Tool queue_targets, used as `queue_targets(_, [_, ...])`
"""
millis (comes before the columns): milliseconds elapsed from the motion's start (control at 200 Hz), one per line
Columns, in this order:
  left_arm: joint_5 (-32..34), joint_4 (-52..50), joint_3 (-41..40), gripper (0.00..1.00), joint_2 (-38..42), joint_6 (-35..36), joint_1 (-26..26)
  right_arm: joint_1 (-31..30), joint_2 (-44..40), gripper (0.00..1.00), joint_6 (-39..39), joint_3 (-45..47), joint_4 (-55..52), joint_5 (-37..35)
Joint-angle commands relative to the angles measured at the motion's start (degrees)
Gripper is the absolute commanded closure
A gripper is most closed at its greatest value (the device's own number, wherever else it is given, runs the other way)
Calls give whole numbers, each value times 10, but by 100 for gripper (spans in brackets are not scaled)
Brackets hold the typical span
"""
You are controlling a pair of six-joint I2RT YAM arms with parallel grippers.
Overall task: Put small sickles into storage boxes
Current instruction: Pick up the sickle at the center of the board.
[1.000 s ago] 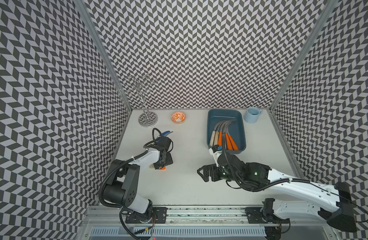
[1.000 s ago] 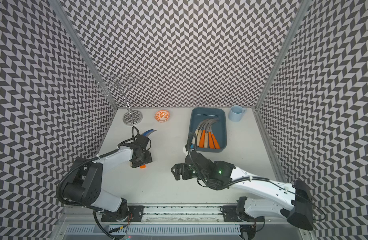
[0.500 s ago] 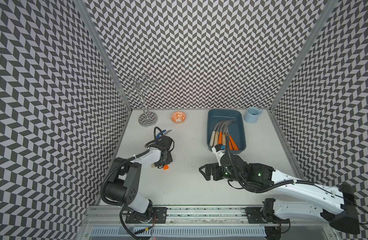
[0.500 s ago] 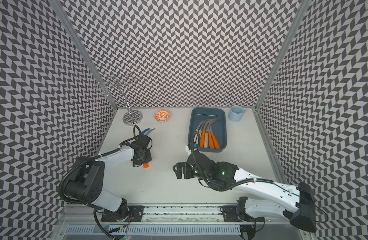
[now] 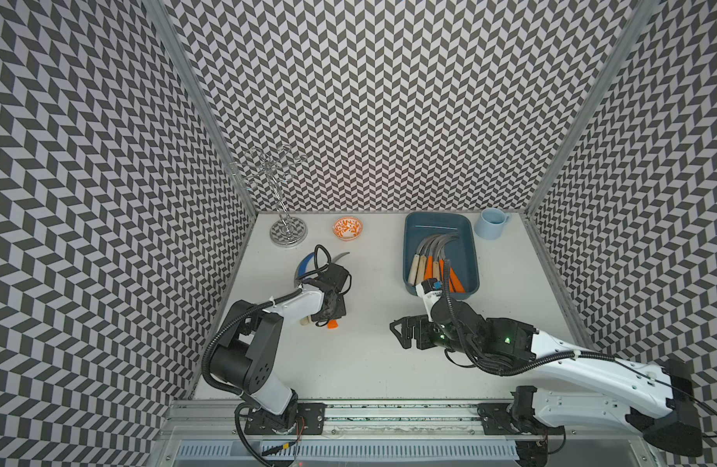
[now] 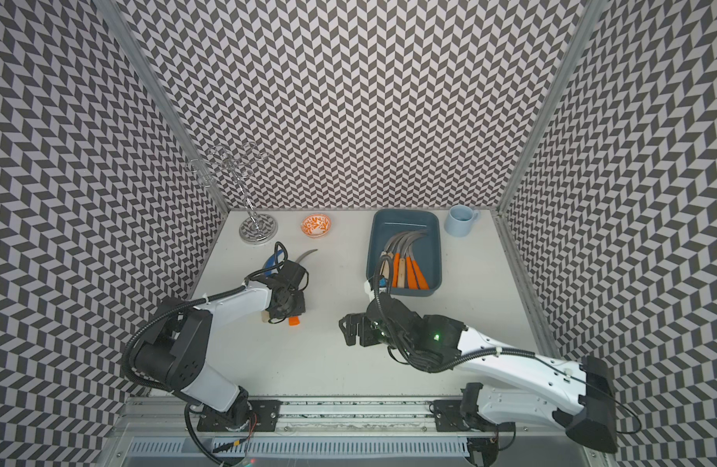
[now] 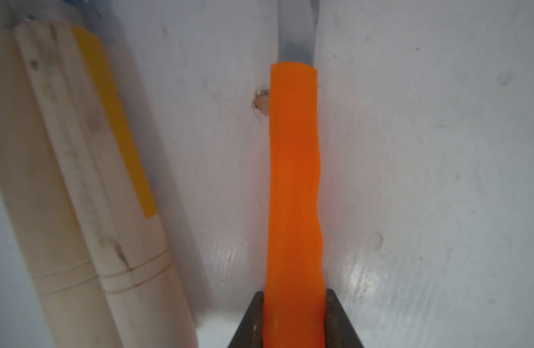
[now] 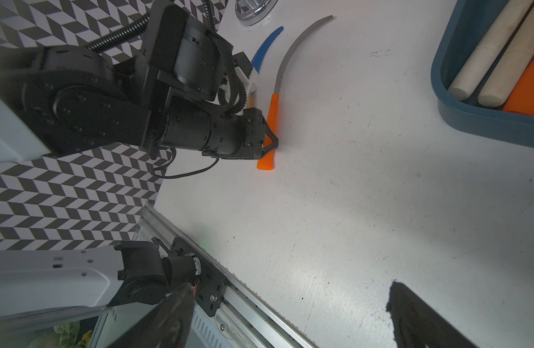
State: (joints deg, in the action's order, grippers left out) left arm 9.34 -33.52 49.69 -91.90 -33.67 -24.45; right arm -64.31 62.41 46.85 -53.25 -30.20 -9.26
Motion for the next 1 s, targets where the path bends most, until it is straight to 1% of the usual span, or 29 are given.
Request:
queue_targets(0, [-14,-24,12,100,-14,-2,-20,6,-21,0,9,6,4,-18])
queue_targets(215, [-21,-46,52,100,-26,-10,-58,34,-30,0,3,4,-16,-6])
queue_targets(396, [-21,-74,108,100,-40,-18,-86,61,-46,0,-3,4,-32,3])
queue_targets(656, [-24,-110,201,100,-62,-19,-98,106,-66,0,-23,1,-57,21])
queue_targets(996, [-29,-161,338,100,-122,-16,-120,164,-56,0,-61,-31,-89,50])
